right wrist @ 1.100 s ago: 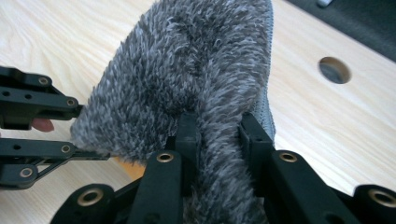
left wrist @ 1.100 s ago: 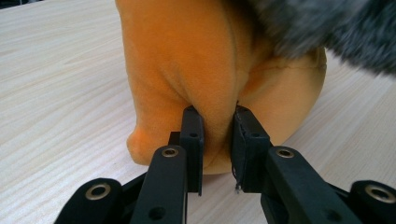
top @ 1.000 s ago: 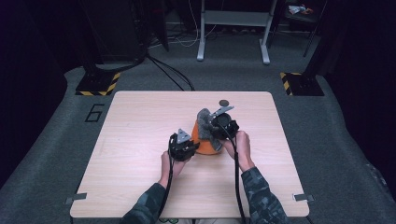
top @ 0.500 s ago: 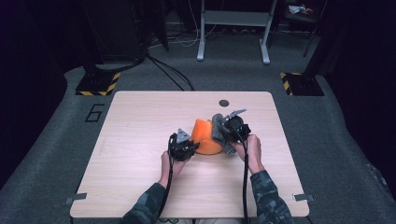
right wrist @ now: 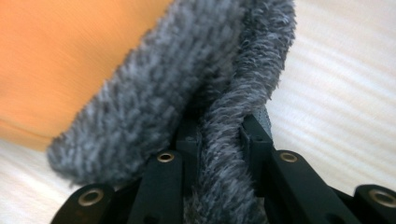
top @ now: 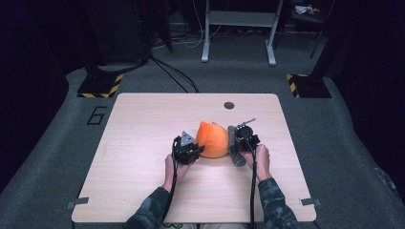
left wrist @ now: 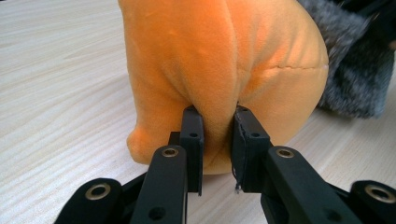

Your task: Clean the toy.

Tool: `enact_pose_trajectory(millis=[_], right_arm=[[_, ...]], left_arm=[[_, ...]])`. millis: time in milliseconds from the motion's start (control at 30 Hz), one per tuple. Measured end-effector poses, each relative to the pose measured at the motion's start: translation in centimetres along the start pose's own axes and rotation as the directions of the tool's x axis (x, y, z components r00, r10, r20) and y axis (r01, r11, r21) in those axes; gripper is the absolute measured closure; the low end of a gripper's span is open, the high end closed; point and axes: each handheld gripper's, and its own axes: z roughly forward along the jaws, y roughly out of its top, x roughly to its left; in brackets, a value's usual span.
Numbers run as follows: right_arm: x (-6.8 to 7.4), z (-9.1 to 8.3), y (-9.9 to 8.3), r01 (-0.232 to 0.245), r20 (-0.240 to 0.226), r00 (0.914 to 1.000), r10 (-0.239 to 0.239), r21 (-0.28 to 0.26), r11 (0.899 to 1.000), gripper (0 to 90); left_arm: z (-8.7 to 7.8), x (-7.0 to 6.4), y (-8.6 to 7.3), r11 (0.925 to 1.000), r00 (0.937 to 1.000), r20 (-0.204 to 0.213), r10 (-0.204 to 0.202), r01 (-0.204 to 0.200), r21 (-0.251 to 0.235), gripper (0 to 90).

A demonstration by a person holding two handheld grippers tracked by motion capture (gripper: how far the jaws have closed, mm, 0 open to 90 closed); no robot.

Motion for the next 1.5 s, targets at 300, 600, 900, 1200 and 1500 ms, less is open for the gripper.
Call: enact_pose_trajectory(millis=[300,600,900,1200,1500], right_arm=[[-0.6,0.1,-0.3,-0.002,0.026,0.9997,0.003,-0.022,1.0,73.3],[0.2,-5.7,1.8,0.026,0.035,0.9992,-0.02,-0.199,0.98,73.3],[3.1,-5.1,2.9,0.13,0.012,0.9915,-0.129,-0.169,0.977,73.3],[2.6,-3.7,3.1,0.135,0.042,0.9906,-0.13,-0.144,0.98,73.4],[1.9,-3.2,3.6,0.128,0.039,0.9916,-0.124,-0.14,0.982,73.3]], left_arm=[[-0.1,0.2,0.0,1.0,1.0,-0.004,-0.003,0.003,0.002,76.1],[0.0,0.2,-0.1,1.0,1.0,-0.005,-0.008,0.008,0.001,76.0],[0.0,0.3,-0.1,0.9999,0.9999,-0.003,-0.013,0.013,-0.001,75.3],[-0.3,1.0,0.0,0.9998,0.9998,0.005,0.019,-0.019,0.011,47.4],[0.6,1.3,0.0,0.9983,0.9985,-0.01,0.053,-0.053,0.023,44.9]])
